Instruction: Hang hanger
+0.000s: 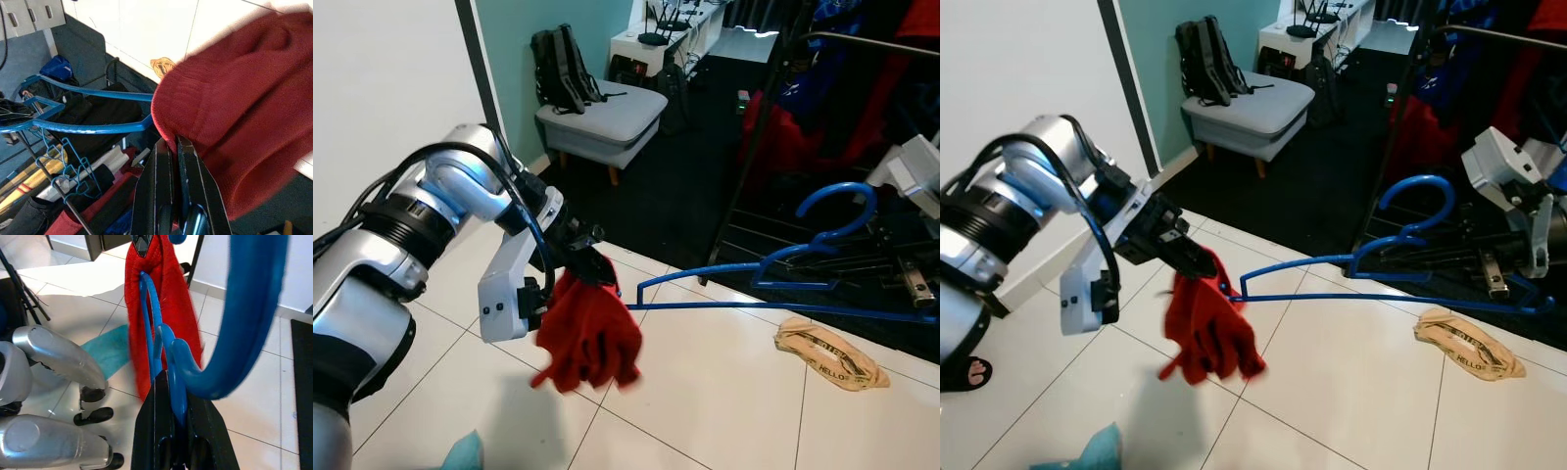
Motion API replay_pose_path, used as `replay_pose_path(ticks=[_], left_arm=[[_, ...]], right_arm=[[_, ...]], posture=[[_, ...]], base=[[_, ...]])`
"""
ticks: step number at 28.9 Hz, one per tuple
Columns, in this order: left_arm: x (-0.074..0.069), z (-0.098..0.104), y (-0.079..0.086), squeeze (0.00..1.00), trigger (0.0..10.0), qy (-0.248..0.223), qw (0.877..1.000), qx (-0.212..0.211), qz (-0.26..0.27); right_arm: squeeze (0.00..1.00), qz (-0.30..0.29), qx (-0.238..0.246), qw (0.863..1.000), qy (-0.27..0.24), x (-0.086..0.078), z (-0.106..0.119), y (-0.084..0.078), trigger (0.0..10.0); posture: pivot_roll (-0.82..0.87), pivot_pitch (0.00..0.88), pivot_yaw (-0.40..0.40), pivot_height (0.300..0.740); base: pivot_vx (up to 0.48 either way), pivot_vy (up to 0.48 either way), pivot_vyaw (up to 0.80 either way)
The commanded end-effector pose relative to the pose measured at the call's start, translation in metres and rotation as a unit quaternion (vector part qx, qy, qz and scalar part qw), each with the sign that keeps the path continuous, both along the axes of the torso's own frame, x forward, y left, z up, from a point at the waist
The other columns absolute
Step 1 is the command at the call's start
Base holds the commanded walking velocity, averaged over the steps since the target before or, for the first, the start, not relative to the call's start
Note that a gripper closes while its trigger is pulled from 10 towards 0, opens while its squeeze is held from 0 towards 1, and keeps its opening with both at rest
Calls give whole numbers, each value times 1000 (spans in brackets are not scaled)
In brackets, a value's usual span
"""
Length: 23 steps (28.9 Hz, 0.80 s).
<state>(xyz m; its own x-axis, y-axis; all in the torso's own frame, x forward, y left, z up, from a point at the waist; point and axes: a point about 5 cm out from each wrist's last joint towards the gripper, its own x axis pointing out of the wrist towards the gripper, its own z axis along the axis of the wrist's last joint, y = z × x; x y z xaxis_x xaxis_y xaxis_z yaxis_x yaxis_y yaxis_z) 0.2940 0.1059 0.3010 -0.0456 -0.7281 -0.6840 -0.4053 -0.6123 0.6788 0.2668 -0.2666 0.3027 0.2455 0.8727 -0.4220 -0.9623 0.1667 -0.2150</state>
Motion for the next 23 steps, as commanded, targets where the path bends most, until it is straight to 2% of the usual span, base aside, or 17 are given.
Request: replay_pose_path(ticks=[1,7,8,12,14,23], left_arm=[[1,4,0,0,10000,-9,1000,0,0],[0,9,-3,0,10000,-15,1000,-15,-9],[-1,12,-7,0,10000,-17,999,-24,-15],[-1,13,-8,0,10000,-18,999,-27,-17],[-1,16,-12,0,10000,-18,999,-34,-22],[-2,22,-18,0,10000,-15,998,-54,-35]], right_arm=[[0,3,-11,1000,-14,1,4,2,10000],[0,4,-24,1000,-16,0,2,5,10000],[0,4,-42,999,-11,0,-8,10,10000],[0,4,-50,999,-9,0,-13,12,10000],[0,2,-62,998,-5,0,-23,18,10000],[0,-10,-67,997,-19,3,-30,27,10000]], posture=[[-8,61,7,740],[-12,61,10,740],[-13,57,12,740],[-13,57,12,740],[-12,52,15,740],[-10,49,14,740]], base=[[0,0,0],[0,0,0],[0,0,0],[0,0,0],[0,0,0],[0,0,0]])
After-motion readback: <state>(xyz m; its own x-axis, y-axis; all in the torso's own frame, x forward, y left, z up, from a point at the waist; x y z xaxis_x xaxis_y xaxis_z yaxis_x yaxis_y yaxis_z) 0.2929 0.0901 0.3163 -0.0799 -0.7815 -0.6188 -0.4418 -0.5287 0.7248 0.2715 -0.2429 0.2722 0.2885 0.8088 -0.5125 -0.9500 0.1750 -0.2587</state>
